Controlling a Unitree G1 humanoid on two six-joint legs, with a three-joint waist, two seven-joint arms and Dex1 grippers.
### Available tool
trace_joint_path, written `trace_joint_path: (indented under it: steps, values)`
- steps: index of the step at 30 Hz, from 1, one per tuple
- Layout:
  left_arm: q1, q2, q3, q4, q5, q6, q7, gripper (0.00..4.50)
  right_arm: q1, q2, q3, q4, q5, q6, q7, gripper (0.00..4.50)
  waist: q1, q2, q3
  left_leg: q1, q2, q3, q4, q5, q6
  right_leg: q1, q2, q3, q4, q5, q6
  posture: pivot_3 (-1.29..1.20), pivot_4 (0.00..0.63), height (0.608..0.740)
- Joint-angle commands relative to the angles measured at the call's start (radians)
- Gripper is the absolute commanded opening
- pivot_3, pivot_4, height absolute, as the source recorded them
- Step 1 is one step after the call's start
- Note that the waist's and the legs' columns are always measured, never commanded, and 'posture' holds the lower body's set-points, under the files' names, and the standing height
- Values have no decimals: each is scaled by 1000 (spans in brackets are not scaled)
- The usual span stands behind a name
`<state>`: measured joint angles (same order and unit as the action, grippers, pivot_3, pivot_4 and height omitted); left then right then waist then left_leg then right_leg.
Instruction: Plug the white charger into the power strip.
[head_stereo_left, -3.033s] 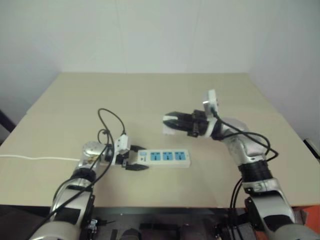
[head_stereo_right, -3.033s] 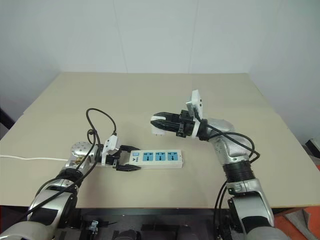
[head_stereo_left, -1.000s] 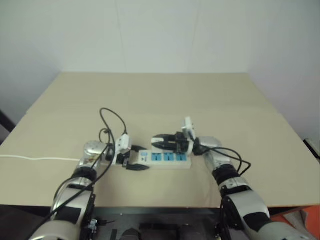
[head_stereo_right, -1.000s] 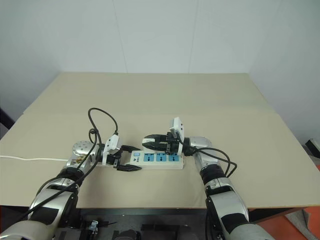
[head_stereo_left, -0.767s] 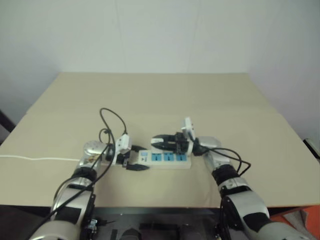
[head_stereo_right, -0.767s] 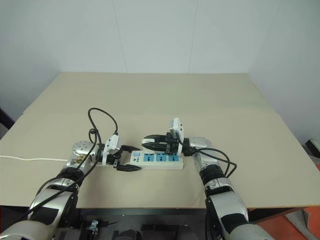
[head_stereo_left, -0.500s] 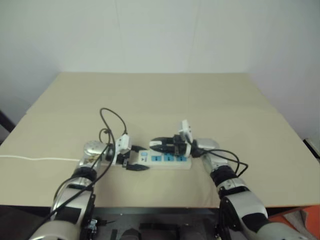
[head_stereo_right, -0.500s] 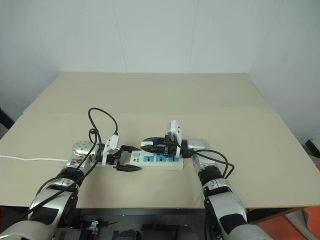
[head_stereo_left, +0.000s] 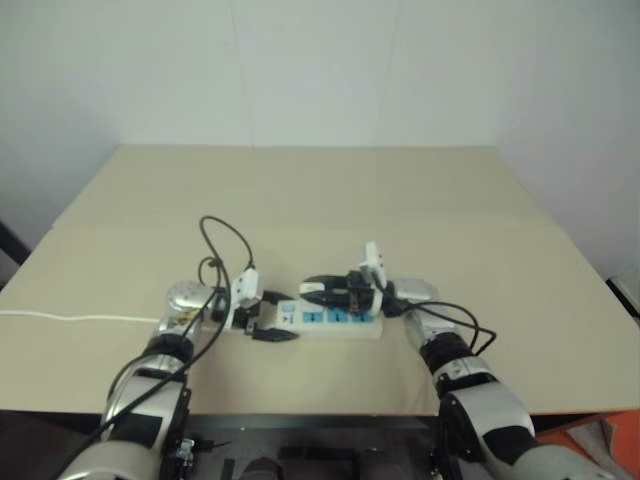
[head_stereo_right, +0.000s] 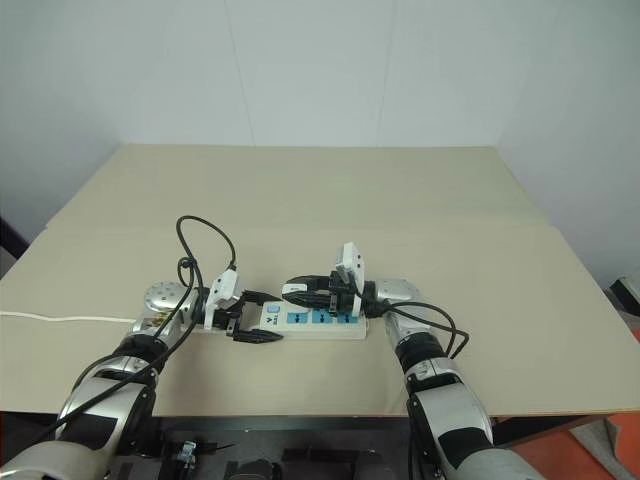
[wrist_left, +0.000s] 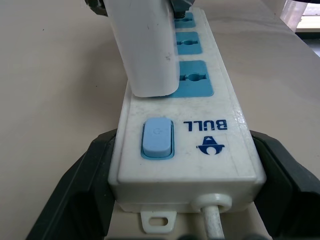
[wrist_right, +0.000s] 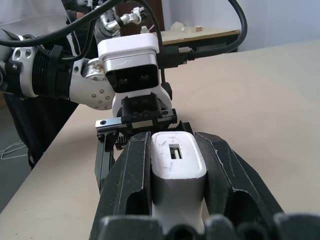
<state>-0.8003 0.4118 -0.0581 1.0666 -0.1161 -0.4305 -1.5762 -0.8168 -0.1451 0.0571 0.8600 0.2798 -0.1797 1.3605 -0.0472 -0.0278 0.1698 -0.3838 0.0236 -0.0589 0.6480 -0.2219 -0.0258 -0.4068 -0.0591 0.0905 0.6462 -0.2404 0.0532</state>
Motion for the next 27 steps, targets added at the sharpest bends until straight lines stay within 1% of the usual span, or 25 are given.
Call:
trace_joint_path:
  steps: [1,10,18,22,24,27]
  values:
    - [-1,3,-5,-15,5,6,-5,3305,23,-7,17,60,-45,-59,13,1122,0,0,0,0,0,0,0,0,0,0,0,0,0,0,0,0,150,740]
    - [3,16,-11,-21,12,0,-8,3305,6,-2,43,128,-91,-74,-9,1122,-3,0,0,2,0,0,0,0,0,2,0,0,0,0,0,0,150,740]
    - [0,15,-11,-20,9,3,-8,3305,-1,1,45,139,-91,-49,-9,1122,-7,0,0,3,0,0,0,0,0,2,0,0,0,0,0,0,150,740]
    - [-3,15,-11,-17,10,4,-7,3305,4,3,31,134,-67,-47,16,1122,-7,0,0,3,0,0,0,0,0,3,0,0,0,0,0,0,150,740]
    - [-4,15,-11,-14,11,2,-6,3305,4,1,31,133,-68,-44,23,1857,-7,0,0,3,0,0,0,0,0,3,0,0,0,0,0,0,150,740]
    - [-6,14,-11,-12,12,-2,-2,3305,6,-4,26,126,-62,-34,50,2776,-8,0,0,3,0,0,0,0,0,3,0,0,0,0,0,0,150,740]
